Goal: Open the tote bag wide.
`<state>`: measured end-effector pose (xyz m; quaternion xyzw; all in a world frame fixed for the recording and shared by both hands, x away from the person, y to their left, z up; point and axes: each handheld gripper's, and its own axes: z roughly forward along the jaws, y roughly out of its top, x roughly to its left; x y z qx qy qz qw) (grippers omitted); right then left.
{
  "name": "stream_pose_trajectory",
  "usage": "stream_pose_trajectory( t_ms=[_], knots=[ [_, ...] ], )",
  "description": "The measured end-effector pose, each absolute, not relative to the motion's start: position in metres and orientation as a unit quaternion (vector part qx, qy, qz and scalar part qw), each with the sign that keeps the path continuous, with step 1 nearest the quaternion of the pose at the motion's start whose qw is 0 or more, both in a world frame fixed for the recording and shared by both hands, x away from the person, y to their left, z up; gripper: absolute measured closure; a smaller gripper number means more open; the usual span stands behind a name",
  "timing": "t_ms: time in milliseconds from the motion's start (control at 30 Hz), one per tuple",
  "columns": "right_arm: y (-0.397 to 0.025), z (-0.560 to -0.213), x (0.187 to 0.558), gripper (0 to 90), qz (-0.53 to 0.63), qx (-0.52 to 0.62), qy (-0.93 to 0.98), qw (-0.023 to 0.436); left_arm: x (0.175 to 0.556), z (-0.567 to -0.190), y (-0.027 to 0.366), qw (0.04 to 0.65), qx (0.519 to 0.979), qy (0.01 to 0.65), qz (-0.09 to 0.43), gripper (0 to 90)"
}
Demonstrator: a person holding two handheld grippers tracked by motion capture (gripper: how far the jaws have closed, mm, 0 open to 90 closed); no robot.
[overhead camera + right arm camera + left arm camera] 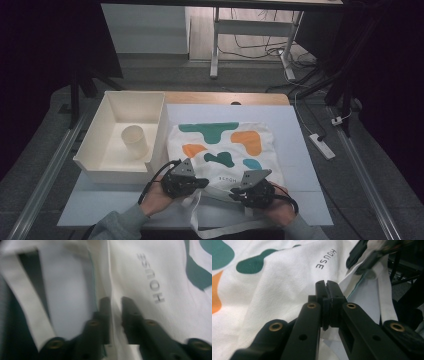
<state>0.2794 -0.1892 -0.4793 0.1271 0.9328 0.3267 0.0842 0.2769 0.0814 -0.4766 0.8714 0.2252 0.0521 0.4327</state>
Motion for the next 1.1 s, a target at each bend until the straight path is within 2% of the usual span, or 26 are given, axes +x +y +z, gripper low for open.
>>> stream_pose_trajectory(
  t_ms=[167, 267, 400, 433, 500, 600, 700, 767, 867, 1000, 1033, 1067, 1100],
  knots=[
    [-0.192, -0.468, 0.278, 88.8, 0.341, 0.116, 0.927, 0.108, 0.278, -0.465, 0.092, 0.452, 0.858, 0.235, 0.066, 89.2],
    [-0.203, -0.443, 0.282, 88.8, 0.4, 0.137, 0.894, 0.146, 0.28, -0.465, 0.093, 0.458, 0.854, 0.238, 0.063, 89.0],
    [-0.205, -0.433, 0.292, 88.8, 0.418, 0.151, 0.879, 0.171, 0.281, -0.463, 0.088, 0.464, 0.85, 0.237, 0.078, 88.8],
    [-0.204, -0.429, 0.3, 88.9, 0.424, 0.158, 0.874, 0.176, 0.282, -0.462, 0.088, 0.466, 0.848, 0.238, 0.084, 85.8],
    [-0.202, -0.426, 0.311, 88.9, 0.424, 0.167, 0.871, 0.182, 0.283, -0.459, 0.088, 0.47, 0.844, 0.241, 0.089, 72.2],
    [-0.204, -0.422, 0.328, 88.9, 0.431, 0.186, 0.863, 0.187, 0.284, -0.456, 0.088, 0.474, 0.84, 0.245, 0.101, 58.8],
    [-0.208, -0.422, 0.343, 88.9, 0.439, 0.202, 0.857, 0.181, 0.286, -0.455, 0.086, 0.462, 0.842, 0.252, 0.122, 49.3],
    [-0.209, -0.423, 0.348, 88.9, 0.441, 0.204, 0.856, 0.179, 0.29, -0.455, 0.084, 0.453, 0.842, 0.261, 0.133, 47.7],
    [-0.211, -0.425, 0.357, 88.9, 0.443, 0.21, 0.853, 0.178, 0.297, -0.459, 0.08, 0.434, 0.845, 0.272, 0.15, 49.4],
    [-0.214, -0.428, 0.364, 88.8, 0.444, 0.22, 0.851, 0.174, 0.307, -0.463, 0.079, 0.427, 0.846, 0.282, 0.151, 67.4],
    [-0.215, -0.429, 0.365, 88.8, 0.443, 0.221, 0.851, 0.175, 0.309, -0.464, 0.079, 0.426, 0.847, 0.282, 0.146, 76.8],
    [-0.215, -0.429, 0.365, 88.8, 0.443, 0.221, 0.851, 0.175, 0.311, -0.465, 0.079, 0.424, 0.848, 0.284, 0.142, 76.8],
    [-0.216, -0.429, 0.365, 88.8, 0.442, 0.222, 0.851, 0.176, 0.312, -0.466, 0.079, 0.422, 0.85, 0.284, 0.139, 82.2]
  ],
)
